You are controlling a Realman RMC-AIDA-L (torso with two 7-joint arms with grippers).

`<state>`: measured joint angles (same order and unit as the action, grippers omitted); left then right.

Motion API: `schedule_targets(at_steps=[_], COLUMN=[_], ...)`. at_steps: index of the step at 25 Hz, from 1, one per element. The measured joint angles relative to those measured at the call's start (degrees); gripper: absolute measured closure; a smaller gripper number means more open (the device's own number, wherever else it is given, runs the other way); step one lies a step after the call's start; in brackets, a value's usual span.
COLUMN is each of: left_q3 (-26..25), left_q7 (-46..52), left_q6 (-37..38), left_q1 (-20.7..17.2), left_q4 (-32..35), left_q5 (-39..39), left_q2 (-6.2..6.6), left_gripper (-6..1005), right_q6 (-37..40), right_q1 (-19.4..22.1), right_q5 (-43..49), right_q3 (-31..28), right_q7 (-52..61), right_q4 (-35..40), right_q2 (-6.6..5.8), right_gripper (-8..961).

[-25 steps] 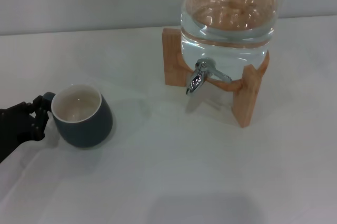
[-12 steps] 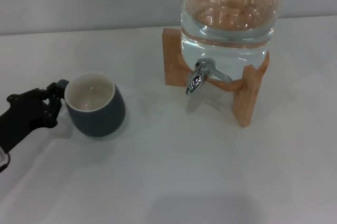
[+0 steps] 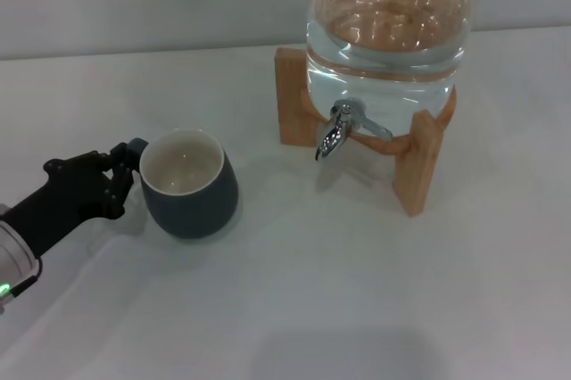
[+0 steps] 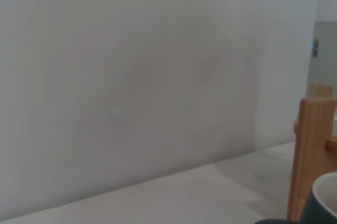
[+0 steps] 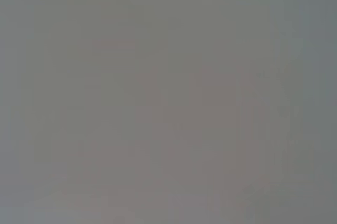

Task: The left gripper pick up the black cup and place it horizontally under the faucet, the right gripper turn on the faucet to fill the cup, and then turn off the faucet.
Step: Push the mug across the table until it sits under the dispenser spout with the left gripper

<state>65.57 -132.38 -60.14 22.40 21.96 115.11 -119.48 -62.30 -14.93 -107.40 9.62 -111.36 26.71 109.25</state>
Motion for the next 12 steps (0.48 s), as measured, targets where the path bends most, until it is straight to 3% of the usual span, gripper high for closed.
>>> schedule_targets(at_steps=[12], left_q3=[3.87], left_q7=[1.04], left_q6=[-0.61], left_q1=[0.89], left_q4=[0.19], left_q5=[0.43], left_q2=[-0.14], left_gripper=[891], right_q6=[0.08], right_q1=[-0.01], right_q5=[0.0], right_q3=[0.25], right_q7=[-0.76], right_q4=[0.0], right_q2=[-0.05], right_gripper=[109])
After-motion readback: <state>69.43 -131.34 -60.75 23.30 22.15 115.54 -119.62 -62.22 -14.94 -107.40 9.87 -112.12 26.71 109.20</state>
